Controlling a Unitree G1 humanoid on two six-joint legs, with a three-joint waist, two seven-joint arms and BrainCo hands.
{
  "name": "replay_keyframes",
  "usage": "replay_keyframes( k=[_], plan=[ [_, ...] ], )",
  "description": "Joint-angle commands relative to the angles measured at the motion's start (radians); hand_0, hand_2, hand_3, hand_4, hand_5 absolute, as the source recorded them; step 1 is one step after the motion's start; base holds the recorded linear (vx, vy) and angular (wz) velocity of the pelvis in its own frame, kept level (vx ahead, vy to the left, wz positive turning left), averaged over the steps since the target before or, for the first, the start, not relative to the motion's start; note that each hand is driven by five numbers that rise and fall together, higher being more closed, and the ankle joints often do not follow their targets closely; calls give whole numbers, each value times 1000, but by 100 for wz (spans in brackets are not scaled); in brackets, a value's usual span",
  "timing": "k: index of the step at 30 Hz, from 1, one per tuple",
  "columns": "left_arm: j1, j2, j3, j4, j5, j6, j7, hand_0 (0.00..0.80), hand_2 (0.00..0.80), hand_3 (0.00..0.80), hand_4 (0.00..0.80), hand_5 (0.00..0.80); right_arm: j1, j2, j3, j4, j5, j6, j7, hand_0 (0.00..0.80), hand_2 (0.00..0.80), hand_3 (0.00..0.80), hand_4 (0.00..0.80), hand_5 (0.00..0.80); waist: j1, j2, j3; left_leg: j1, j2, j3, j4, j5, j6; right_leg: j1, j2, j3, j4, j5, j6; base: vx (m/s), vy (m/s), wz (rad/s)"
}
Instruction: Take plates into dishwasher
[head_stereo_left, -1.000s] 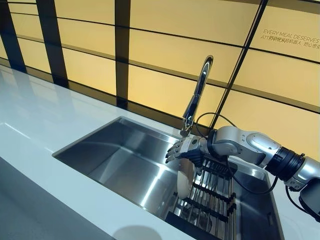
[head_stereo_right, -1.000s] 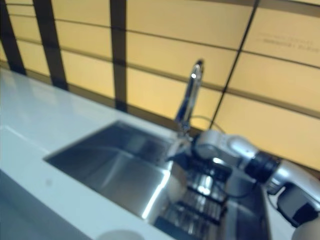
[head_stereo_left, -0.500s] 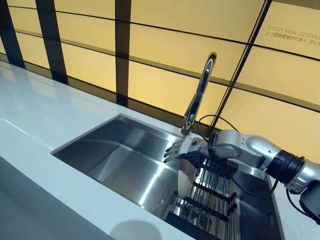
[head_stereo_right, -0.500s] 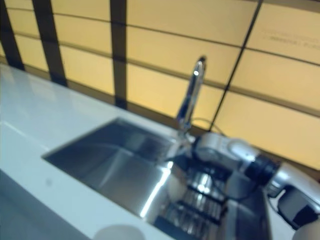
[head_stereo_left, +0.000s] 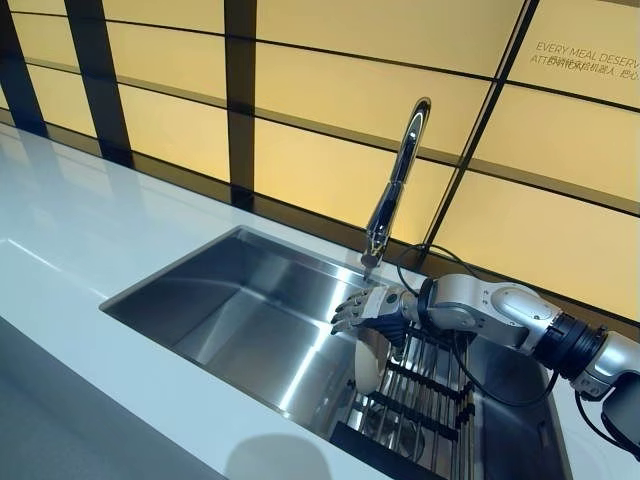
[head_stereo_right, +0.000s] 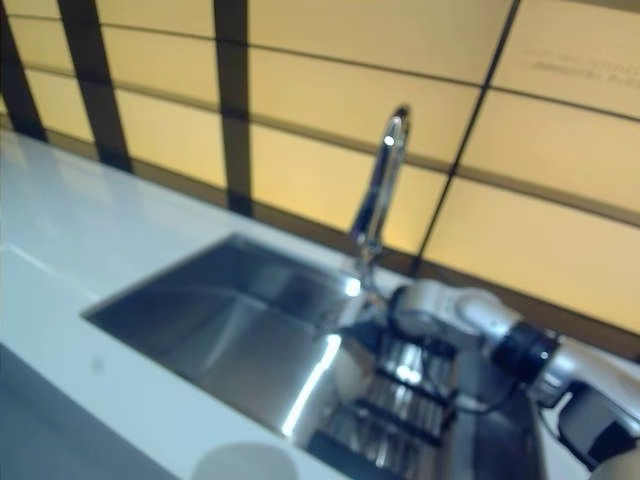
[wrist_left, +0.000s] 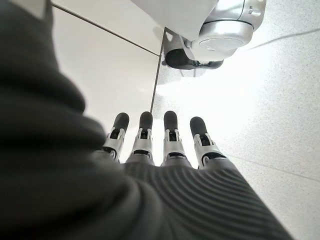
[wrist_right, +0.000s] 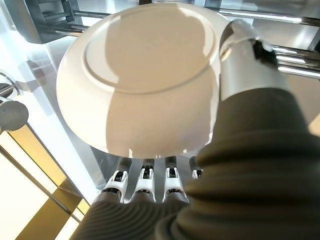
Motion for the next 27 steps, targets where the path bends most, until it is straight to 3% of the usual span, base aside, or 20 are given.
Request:
replay_keyframes(
  k=[1, 15, 16, 17, 18, 21, 24, 27],
  plan=[
    [-69, 18, -32, 29, 9, -29, 0, 0, 0, 0, 0, 0, -20, -31, -16, 15, -13, -6, -28, 0, 0, 0, 0, 0, 15, -26, -2, -2, -4, 35, -9, -11, 28, 23, -27, -26, 3, -10, 49, 0, 0, 0],
    [-76, 20, -37, 19, 10, -18, -1, 0, 0, 0, 0, 0, -39, -38, -3, 16, -9, -11, -11, 0, 0, 0, 0, 0, 19, -31, -2, -9, -6, 29, -9, -9, 29, 17, -27, -29, 3, -8, 49, 0, 0, 0],
    [-75, 23, -36, 18, 11, -18, -2, 0, 0, 0, 0, 0, -39, -41, -3, 14, -8, -10, -12, 163, 163, 163, 163, 163, 19, -32, -2, -10, -6, 28, -9, -9, 29, 16, -27, -29, 3, -8, 49, 0, 0, 0],
    [-74, 24, -36, 17, 11, -18, -3, 0, 0, 0, 0, 0, -39, -42, -2, 13, -6, -8, -13, 163, 163, 163, 163, 163, 20, -32, -1, -10, -6, 28, -9, -9, 29, 16, -27, -29, 4, -8, 49, 0, 0, 0],
    [-73, 23, -34, 20, 13, -20, -3, 0, 0, 0, 0, 0, -40, -42, -4, 11, -6, -7, -10, 285, 285, 285, 285, 285, 19, -33, -2, -10, -6, 27, -9, -9, 28, 15, -26, -30, 4, -8, 50, 0, 0, 0],
    [-73, 23, -34, 25, 13, -23, -2, 0, 0, 0, 0, 0, -41, -43, -5, 11, -4, -8, -14, 442, 442, 442, 442, 442, 19, -36, -2, -11, -6, 28, -9, -9, 28, 15, -26, -27, 3, -7, 49, 0, 0, 0],
    [-73, 23, -31, 29, 16, -27, -2, 0, 0, 0, 0, 0, -40, -42, -5, 12, -6, -11, -23, 496, 496, 496, 496, 496, 18, -38, -3, -11, -5, 29, -9, -9, 28, 13, -25, -26, 4, -7, 49, 0, 0, 0],
    [-77, 20, -34, 26, 15, -25, 0, 0, 0, 0, 0, 0, -39, -40, -9, 15, -13, -15, -33, 609, 609, 609, 609, 609, 18, -38, -1, -11, -5, 30, -9, -10, 29, 13, -25, -25, 4, -6, 50, 0, 0, 0]
  ],
)
